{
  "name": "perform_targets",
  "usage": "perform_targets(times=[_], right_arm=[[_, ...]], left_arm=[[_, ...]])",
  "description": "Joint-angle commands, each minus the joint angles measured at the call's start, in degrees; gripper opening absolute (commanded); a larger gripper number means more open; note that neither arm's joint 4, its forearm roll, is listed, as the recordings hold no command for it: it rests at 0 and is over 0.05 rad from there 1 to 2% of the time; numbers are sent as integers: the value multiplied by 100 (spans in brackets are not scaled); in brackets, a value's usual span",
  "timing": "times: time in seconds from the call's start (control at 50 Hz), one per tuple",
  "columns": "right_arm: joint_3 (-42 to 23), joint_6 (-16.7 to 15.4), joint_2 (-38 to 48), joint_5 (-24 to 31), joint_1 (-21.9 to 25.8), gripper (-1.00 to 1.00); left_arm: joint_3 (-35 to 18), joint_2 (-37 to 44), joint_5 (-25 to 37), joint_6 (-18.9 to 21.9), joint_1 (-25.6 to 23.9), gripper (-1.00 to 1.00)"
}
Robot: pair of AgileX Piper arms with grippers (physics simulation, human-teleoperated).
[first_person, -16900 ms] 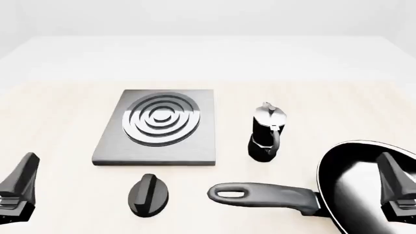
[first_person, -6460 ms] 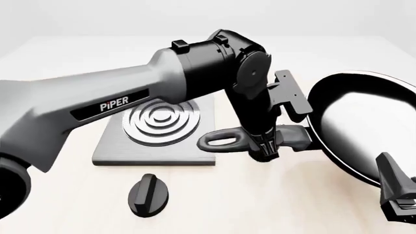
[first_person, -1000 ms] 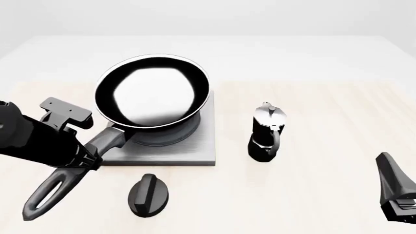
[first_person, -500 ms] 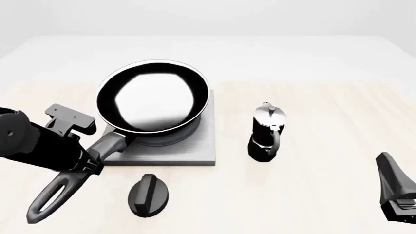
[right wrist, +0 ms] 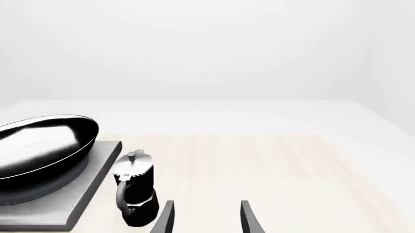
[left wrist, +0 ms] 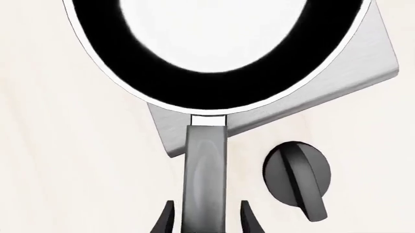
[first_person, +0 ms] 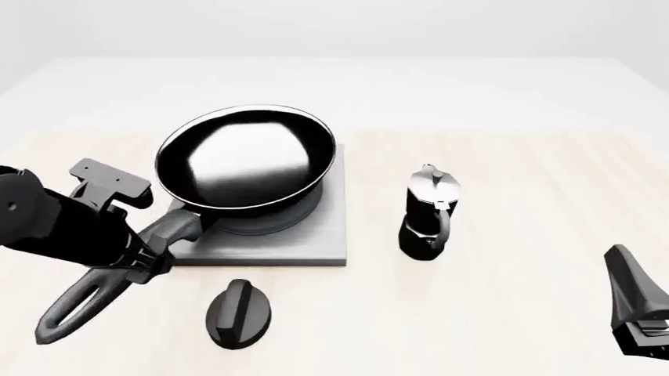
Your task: Put the frying pan on the stove.
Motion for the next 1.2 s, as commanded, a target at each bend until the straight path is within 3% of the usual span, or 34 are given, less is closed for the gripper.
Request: perform_targets(times=[0.02, 0.22, 0.3, 0.32, 0.38, 0.44, 0.52, 0.54, 0.56, 0.64, 0.78, 0.98, 1.04, 1.2], right_arm=[[0, -1, 0, 0, 0, 100], [0, 1, 0, 0, 0, 100], [0, 0, -1, 0, -1, 100], [0, 1, 0, 0, 0, 100], [0, 0, -1, 0, 0, 100], [0, -1, 0, 0, 1, 100], [0, -1, 0, 0, 0, 100], [0, -1, 0, 0, 0, 100], [0, 0, 0, 0, 0, 100], [0, 0, -1, 0, 0, 100], [0, 0, -1, 0, 0, 100], [0, -1, 0, 0, 0, 100], [0, -1, 0, 0, 0, 100], [0, 1, 0, 0, 0, 100]], left_arm=[[-163, -157, 157, -53, -75, 100], [-320, -427, 363, 183, 138, 100], [-428, -481, 495, 98, -62, 100], [-502, -474, 531, -84, -233, 100], [-467, -636, 602, 213, 30, 100], [-546, -766, 742, 193, -107, 100], [-492, -1212, 925, 627, 343, 100], [-622, -1110, 972, 194, -139, 100], [-652, -1192, 997, 150, -184, 100], [-494, -1518, 1048, 334, 59, 100], [-511, -2442, 1272, -116, 4, 100], [-444, -3451, 1213, -352, -174, 100], [-300, -3621, 1113, -368, -212, 100], [429, -4014, 501, -934, -560, 100]])
